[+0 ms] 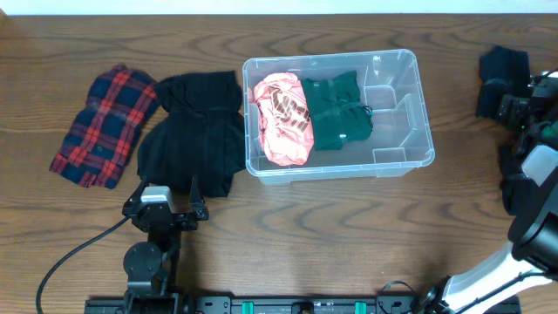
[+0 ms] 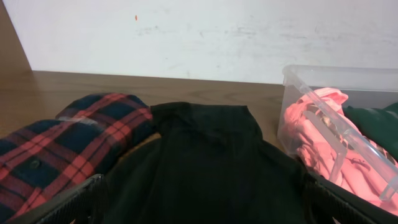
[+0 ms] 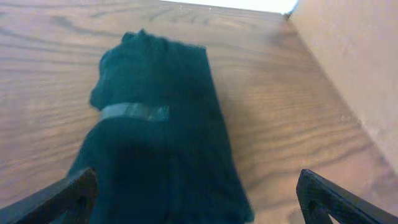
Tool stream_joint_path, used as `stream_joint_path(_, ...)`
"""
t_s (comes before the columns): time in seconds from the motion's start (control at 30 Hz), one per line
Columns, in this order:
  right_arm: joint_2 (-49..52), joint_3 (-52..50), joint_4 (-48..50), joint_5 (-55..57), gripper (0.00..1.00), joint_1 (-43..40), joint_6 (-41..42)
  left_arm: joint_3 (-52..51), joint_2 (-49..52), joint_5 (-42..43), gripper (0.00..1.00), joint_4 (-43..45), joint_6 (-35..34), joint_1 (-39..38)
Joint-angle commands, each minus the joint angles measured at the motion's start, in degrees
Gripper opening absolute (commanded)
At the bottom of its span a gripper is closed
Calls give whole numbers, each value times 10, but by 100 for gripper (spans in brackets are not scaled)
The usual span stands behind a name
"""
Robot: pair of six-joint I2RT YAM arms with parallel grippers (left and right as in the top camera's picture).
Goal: Pack container
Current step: 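Lower the right gripper onto the black folded garment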
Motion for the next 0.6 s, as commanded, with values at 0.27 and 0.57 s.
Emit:
stream_joint_path(0.27, 103, 35, 61, 13, 98, 14, 55, -12, -3, -14, 98, -19, -9, -3)
stream_joint_path(0.57, 125, 40, -12, 32, 85, 54, 134, -12, -3, -14, 98, -19, -9, -3)
